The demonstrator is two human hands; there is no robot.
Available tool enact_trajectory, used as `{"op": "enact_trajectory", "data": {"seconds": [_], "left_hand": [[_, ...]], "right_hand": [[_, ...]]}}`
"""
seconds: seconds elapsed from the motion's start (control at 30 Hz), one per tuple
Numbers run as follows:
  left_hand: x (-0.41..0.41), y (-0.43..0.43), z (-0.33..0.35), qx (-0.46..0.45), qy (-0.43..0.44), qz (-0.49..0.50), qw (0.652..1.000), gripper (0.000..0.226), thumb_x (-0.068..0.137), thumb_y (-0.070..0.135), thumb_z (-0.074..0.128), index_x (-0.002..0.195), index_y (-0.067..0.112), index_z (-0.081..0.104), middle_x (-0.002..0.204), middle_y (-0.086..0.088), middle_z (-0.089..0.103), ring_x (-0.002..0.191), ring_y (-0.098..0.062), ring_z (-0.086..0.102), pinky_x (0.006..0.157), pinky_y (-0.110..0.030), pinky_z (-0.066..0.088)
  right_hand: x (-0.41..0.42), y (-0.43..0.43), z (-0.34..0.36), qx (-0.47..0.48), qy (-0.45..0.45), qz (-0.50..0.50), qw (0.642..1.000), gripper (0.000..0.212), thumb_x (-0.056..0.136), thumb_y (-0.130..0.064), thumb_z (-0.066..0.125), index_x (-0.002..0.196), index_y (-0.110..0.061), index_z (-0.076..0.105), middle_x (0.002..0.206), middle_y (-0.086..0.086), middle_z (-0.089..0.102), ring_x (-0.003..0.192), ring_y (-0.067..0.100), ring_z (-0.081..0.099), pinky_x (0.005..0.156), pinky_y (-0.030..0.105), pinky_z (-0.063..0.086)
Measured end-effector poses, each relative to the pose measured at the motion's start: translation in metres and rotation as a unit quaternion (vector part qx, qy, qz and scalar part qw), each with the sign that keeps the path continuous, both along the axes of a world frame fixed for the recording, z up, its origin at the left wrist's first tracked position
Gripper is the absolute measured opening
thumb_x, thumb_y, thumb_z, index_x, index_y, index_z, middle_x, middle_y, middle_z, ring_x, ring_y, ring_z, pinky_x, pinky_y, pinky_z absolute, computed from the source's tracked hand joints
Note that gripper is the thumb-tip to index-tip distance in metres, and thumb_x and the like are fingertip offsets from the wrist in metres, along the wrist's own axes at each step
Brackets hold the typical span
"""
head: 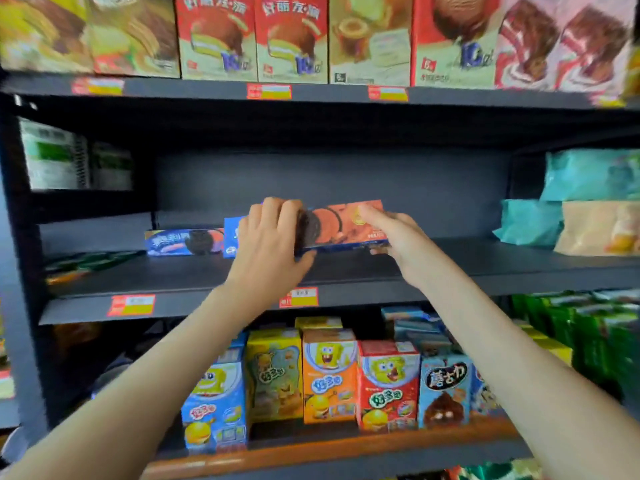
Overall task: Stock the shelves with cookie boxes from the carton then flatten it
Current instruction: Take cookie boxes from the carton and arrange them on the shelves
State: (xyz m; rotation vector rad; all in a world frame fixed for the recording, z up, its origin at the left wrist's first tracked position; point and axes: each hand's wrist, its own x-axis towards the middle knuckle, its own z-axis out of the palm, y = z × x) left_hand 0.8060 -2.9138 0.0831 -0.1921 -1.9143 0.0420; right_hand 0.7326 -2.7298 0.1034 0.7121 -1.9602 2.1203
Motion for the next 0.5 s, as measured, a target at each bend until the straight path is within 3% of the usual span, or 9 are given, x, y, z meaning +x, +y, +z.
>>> {"op": "enact_trajectory", "data": {"seconds": [0.1,0.27,0.37,0.5], "left_hand": [[-0.03,-0.01,0.007,0.003,-0.101,0.043,0.994,0.049,0.069,0.029,0.076,0.108,0.008,0.055,0.102,-0.015,0.051,0.091,-0.037,0.048,0.075,-0.041,0.04],[-0.07,-0.023,0.016,0.023,-0.267,0.07,0.961,0.037,0.089,0.032,0.058,0.119,0.012,0.054,0.118,-0.012,0.052,0.113,-0.032,0.047,0.092,-0.033,0.036],[-0.085,-0.026,0.019,0.024,-0.363,0.093,0.927,0.031,0.094,0.03,0.048,0.119,0.014,0.057,0.122,-0.012,0.056,0.112,-0.03,0.053,0.088,-0.032,0.041],[-0.103,-0.027,0.023,0.033,-0.421,0.11,0.9,0.033,0.095,0.029,0.044,0.123,0.014,0.054,0.123,-0.014,0.055,0.111,-0.032,0.054,0.091,-0.035,0.045]], "right_hand": [[-0.039,-0.012,0.008,0.083,-0.013,0.007,0.996,0.038,0.085,-0.04,0.067,0.108,-0.011,0.059,0.095,0.002,0.069,0.078,0.012,0.062,0.071,0.025,0.05],[-0.099,-0.014,0.013,0.22,-0.035,0.053,0.973,0.023,0.087,-0.031,0.067,0.102,-0.014,0.059,0.102,0.001,0.066,0.096,0.014,0.06,0.086,0.032,0.049],[-0.127,-0.016,0.011,0.347,-0.034,0.015,0.937,0.045,0.08,-0.035,0.074,0.116,-0.014,0.058,0.114,0.001,0.063,0.108,0.017,0.057,0.084,0.029,0.046],[-0.152,-0.024,0.009,0.379,-0.005,-0.029,0.925,0.046,0.082,-0.037,0.071,0.117,-0.01,0.058,0.118,0.006,0.063,0.106,0.021,0.056,0.084,0.031,0.043]]}}
